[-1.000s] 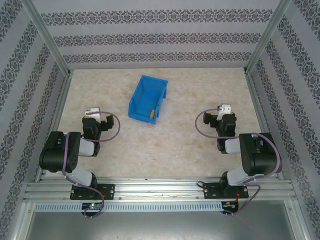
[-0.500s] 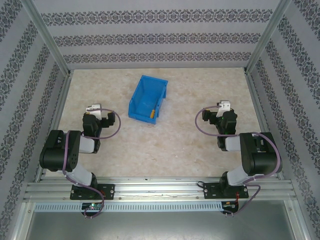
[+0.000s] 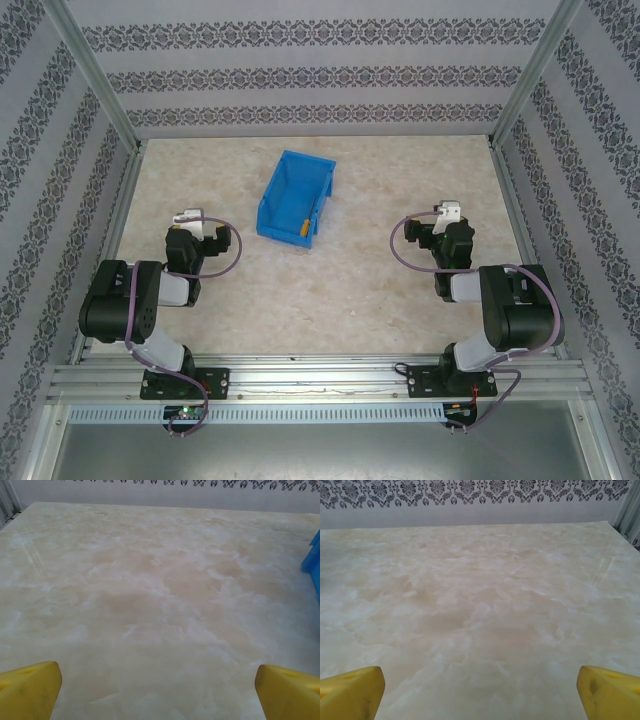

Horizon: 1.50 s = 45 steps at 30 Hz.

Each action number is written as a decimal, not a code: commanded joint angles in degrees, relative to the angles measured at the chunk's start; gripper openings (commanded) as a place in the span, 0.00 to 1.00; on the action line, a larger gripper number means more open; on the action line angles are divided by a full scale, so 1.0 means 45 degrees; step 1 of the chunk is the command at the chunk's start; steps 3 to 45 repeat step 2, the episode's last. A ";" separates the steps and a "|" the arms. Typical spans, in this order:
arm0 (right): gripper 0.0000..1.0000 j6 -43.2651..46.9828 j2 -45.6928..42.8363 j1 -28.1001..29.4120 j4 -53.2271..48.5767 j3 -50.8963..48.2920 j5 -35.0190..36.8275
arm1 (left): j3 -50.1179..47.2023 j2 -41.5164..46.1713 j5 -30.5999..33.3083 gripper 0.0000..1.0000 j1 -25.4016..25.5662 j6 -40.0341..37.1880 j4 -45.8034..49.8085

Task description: Put the screwdriver in the bin

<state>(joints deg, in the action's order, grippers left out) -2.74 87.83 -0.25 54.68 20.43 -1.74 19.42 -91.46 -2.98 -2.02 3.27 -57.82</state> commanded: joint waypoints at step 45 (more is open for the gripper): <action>0.98 0.0084 0.0044 -0.0032 0.0189 0.0178 -0.0220 | 0.0216 0.0061 -0.0164 0.99 -0.0152 -0.0179 0.0071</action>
